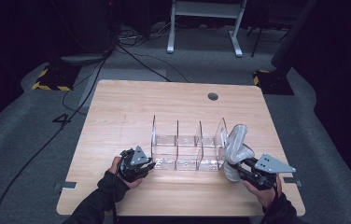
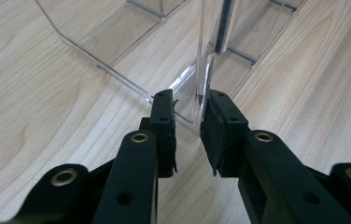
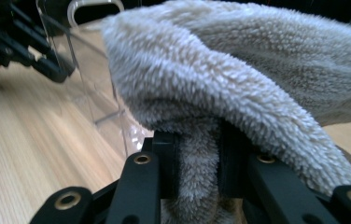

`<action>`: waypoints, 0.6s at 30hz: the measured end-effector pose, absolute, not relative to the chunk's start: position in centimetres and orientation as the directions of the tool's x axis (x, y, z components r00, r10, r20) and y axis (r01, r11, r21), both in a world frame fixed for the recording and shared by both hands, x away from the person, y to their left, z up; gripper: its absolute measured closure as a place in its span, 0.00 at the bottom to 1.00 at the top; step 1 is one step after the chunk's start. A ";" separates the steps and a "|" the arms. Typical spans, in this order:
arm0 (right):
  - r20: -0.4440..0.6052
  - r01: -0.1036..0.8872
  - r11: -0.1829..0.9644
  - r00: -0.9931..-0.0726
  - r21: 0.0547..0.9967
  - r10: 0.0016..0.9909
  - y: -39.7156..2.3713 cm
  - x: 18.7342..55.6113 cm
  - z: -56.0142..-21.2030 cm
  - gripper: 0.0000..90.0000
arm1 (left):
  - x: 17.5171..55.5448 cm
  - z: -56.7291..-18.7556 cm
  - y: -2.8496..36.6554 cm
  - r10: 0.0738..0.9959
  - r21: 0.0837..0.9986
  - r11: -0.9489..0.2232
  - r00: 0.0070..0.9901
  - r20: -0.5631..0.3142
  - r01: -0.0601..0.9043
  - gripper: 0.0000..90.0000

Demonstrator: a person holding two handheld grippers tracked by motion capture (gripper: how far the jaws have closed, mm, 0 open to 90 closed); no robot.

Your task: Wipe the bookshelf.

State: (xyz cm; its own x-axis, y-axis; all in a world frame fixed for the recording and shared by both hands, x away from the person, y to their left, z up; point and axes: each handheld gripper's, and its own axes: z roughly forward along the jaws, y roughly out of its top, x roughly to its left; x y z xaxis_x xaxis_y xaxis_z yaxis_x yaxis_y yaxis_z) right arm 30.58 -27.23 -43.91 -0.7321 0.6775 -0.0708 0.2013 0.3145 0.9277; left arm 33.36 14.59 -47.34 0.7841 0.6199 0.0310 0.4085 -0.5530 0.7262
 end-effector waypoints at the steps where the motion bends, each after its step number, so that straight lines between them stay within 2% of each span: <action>1: -0.069 0.208 0.322 -0.735 0.924 0.675 -27.2 30.6 -44.1 0.82 | 33.3 -47.4 14.6 0.618 0.727 -0.553 0.785 0.029 0.408 0.82; 6: -0.064 0.255 0.366 -0.738 0.895 0.672 -27.2 30.9 -45.5 0.82 | 33.2 -47.5 14.4 0.606 0.722 -0.563 0.795 0.030 0.402 0.82; 10: -0.021 0.355 0.427 -0.749 0.832 0.662 -27.3 31.9 -47.9 0.82 | 32.9 -47.5 14.2 0.608 0.724 -0.564 0.793 0.040 0.396 0.81; 14: -0.068 0.319 0.429 -0.731 0.845 0.679 -27.3 31.6 -46.8 0.81 | 32.3 -47.3 14.0 0.587 0.732 -0.568 0.809 0.039 0.377 0.80; 16: -0.072 0.296 0.398 -0.719 0.868 0.691 -27.7 31.3 -46.0 0.81 | 32.2 -47.1 14.2 0.606 0.739 -0.560 0.794 0.055 0.376 0.72; 18: -0.080 0.266 0.364 -0.700 0.893 0.709 -28.1 31.1 -45.0 0.81 | 32.3 -46.9 14.3 0.637 0.742 -0.553 0.766 0.083 0.379 0.53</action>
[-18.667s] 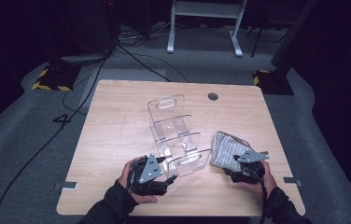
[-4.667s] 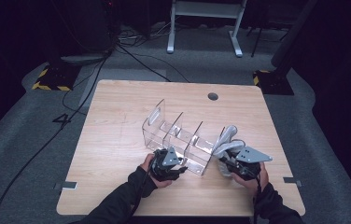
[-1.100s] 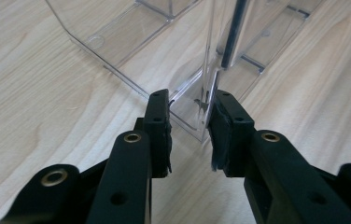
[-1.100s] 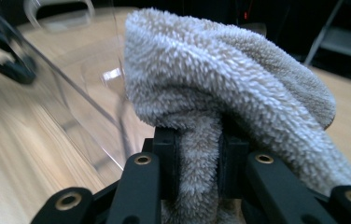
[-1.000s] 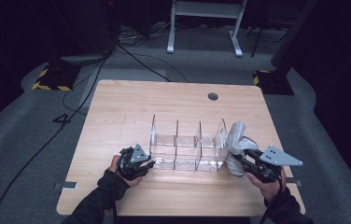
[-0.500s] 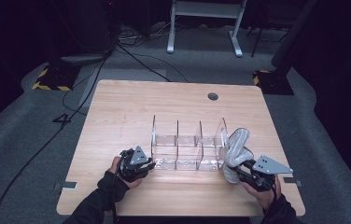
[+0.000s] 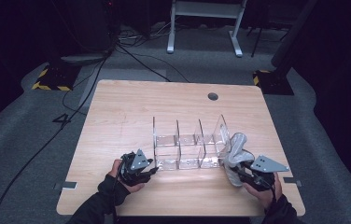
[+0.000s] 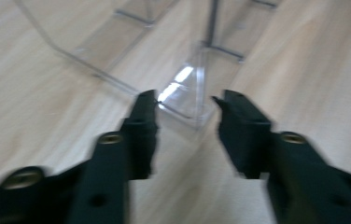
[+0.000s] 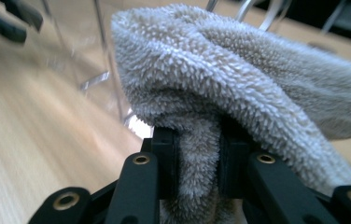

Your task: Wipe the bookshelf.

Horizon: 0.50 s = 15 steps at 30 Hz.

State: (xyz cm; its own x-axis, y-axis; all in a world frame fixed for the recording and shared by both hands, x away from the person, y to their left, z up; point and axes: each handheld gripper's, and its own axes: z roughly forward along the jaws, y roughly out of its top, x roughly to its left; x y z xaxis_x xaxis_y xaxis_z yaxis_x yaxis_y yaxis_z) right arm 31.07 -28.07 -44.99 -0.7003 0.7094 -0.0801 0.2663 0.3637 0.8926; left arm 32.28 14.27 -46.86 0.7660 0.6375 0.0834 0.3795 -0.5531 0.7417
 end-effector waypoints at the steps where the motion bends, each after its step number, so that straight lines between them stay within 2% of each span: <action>1: -0.092 0.248 0.354 -0.690 0.902 0.718 -28.2 31.0 -44.5 0.81 | 32.5 -46.8 14.4 0.636 0.744 -0.544 0.769 0.064 0.388 0.47; 3: -0.099 0.226 0.337 -0.682 0.914 0.725 -28.3 31.0 -43.8 0.81 | 32.7 -46.4 14.4 0.631 0.748 -0.544 0.773 0.067 0.379 0.32; 7: -0.116 0.219 0.350 -0.679 0.911 0.725 -27.9 31.3 -43.9 0.81 | 33.1 -45.5 14.2 0.614 0.783 -0.525 0.786 0.078 0.333 0.25; 10: -0.124 0.242 0.379 -0.678 0.893 0.725 -27.7 31.8 -45.3 0.80 | 33.7 -45.1 13.7 0.575 0.790 -0.528 0.816 0.064 0.310 0.22; 15: -0.105 0.277 0.384 -0.678 0.881 0.728 -27.5 32.5 -46.1 0.80 | 34.1 -45.2 12.9 0.571 0.791 -0.528 0.819 0.060 0.310 0.18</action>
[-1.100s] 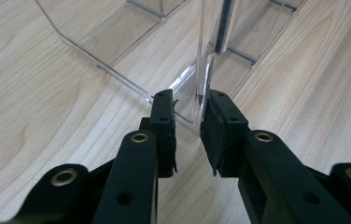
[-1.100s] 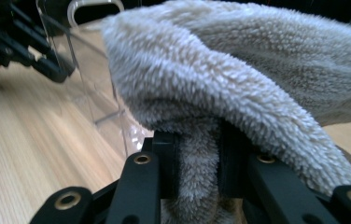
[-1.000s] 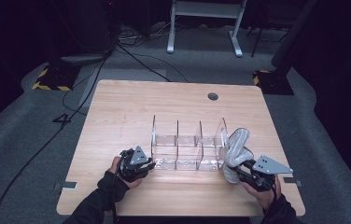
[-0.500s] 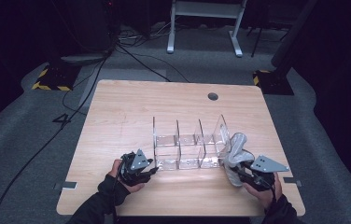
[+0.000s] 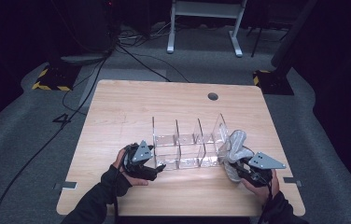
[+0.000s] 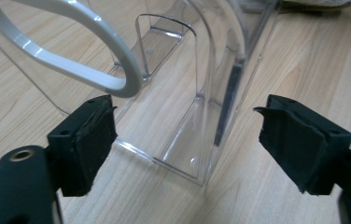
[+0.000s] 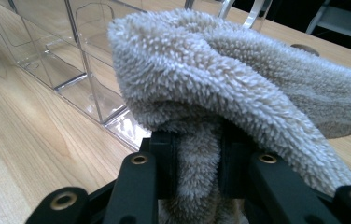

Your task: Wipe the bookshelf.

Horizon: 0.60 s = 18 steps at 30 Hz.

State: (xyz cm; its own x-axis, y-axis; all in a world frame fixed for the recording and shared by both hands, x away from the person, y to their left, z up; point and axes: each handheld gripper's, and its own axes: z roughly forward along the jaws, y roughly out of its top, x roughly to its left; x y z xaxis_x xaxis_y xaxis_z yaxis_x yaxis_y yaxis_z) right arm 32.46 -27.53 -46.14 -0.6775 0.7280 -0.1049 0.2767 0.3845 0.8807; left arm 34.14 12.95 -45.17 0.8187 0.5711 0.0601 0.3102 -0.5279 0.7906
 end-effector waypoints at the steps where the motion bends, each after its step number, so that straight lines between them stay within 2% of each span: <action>1: -0.101 0.281 0.383 -0.678 0.880 0.728 -27.5 32.5 -46.2 0.80 | 34.2 -45.2 12.9 0.574 0.788 -0.529 0.817 0.061 0.313 0.18; 4: -0.089 0.289 0.374 -0.675 0.881 0.732 -27.7 33.0 -46.3 0.80 | 33.9 -45.3 13.0 0.572 0.797 -0.513 0.820 0.039 0.320 0.23; 7: -0.080 0.303 0.370 -0.669 0.878 0.739 -27.9 33.4 -46.3 0.80 | 33.3 -45.1 12.8 0.561 0.802 -0.517 0.826 0.053 0.299 0.27; 9: -0.043 0.341 0.354 -0.666 0.871 0.745 -28.5 34.4 -46.7 0.79 | 32.5 -44.7 12.6 0.557 0.817 -0.496 0.830 0.040 0.294 0.31; 12: -0.019 0.372 0.342 -0.652 0.863 0.758 -28.9 34.9 -47.1 0.79 | 32.0 -44.5 12.3 0.558 0.821 -0.497 0.828 0.055 0.281 0.30; 18: -0.078 0.331 0.362 -0.636 0.871 0.768 -28.6 34.6 -46.5 0.79 | 32.6 -44.2 13.1 0.613 0.839 -0.452 0.788 0.047 0.302 0.26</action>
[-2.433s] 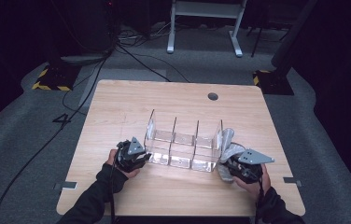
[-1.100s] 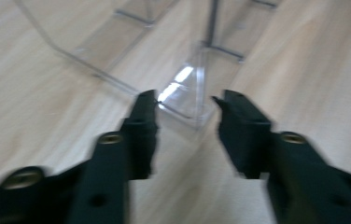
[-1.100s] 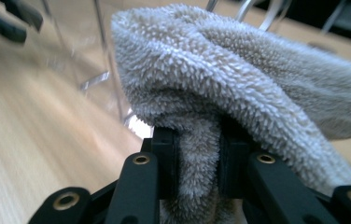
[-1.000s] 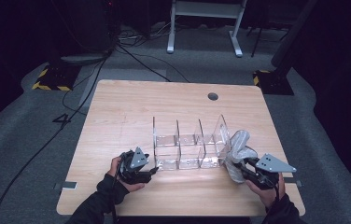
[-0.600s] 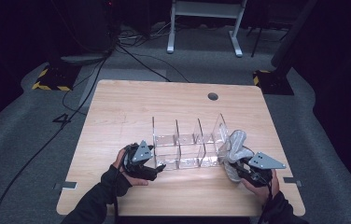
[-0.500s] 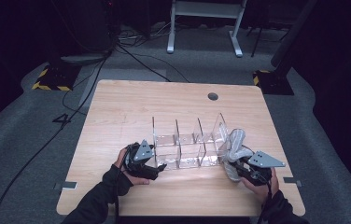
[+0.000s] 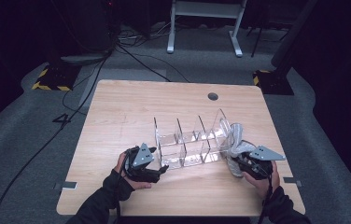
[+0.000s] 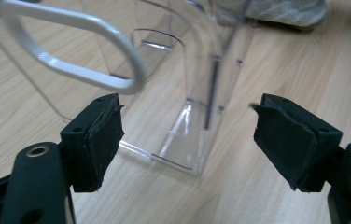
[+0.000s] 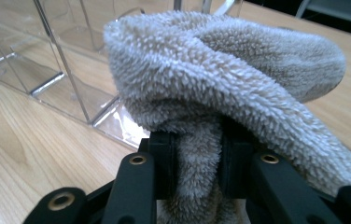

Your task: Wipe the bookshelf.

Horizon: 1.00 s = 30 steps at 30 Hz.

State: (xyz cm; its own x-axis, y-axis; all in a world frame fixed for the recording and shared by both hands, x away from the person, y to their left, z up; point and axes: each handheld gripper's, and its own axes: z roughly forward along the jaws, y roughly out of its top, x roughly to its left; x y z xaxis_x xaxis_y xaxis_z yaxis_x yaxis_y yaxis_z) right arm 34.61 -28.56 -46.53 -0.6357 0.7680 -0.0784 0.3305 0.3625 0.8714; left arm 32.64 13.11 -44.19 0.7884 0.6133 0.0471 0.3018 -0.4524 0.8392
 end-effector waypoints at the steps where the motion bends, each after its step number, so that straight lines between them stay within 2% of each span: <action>1: -0.089 0.319 0.363 -0.632 0.875 0.770 -28.6 34.5 -46.3 0.79 | 32.7 -44.0 13.4 0.612 0.844 -0.444 0.790 0.040 0.301 0.26; 4: -0.107 0.276 0.343 -0.620 0.898 0.777 -28.7 34.1 -45.3 0.80 | 33.1 -43.5 13.4 0.590 0.848 -0.454 0.805 0.056 0.273 0.23; 8: -0.110 0.221 0.309 -0.623 0.925 0.774 -28.6 33.6 -43.2 0.80 | 34.1 -43.5 13.0 0.563 0.845 -0.455 0.826 0.030 0.280 0.23; 12: -0.112 0.223 0.316 -0.628 0.922 0.770 -28.5 33.7 -43.4 0.80 | 34.4 -43.5 12.5 0.556 0.847 -0.449 0.831 0.017 0.283 0.25; 14: -0.091 0.257 0.320 -0.634 0.912 0.768 -28.6 34.1 -44.4 0.80 | 34.2 -43.5 12.2 0.565 0.848 -0.454 0.824 0.037 0.273 0.26; 15: -0.079 0.275 0.322 -0.636 0.906 0.767 -28.6 34.3 -44.8 0.80 | 34.1 -43.4 12.2 0.572 0.852 -0.447 0.819 0.037 0.274 0.28; 16: -0.073 0.306 0.338 -0.635 0.890 0.769 -28.6 34.5 -45.7 0.80 | 33.7 -43.3 12.3 0.582 0.856 -0.437 0.813 0.035 0.275 0.35; 18: -0.073 0.312 0.343 -0.637 0.886 0.768 -28.6 34.6 -45.9 0.80 | 33.4 -43.2 12.3 0.579 0.860 -0.434 0.814 0.039 0.267 0.36; 21: -0.085 0.309 0.350 -0.630 0.884 0.772 -28.4 34.7 -45.7 0.79 | 33.2 -43.1 12.3 0.581 0.863 -0.434 0.813 0.047 0.260 0.46; 30: -0.110 0.257 0.327 -0.609 0.909 0.786 -29.3 35.0 -43.1 0.80 | 32.0 -43.2 11.6 0.554 0.860 -0.452 0.830 0.063 0.236 0.55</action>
State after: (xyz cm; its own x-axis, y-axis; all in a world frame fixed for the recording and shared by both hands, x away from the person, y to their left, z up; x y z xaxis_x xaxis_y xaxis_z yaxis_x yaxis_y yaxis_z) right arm 34.96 -29.30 -43.07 -0.6087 0.7858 -0.1101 0.2575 0.3268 0.9093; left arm 31.99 11.64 -43.21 0.8303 0.5538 0.0632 0.2362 -0.4523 0.8600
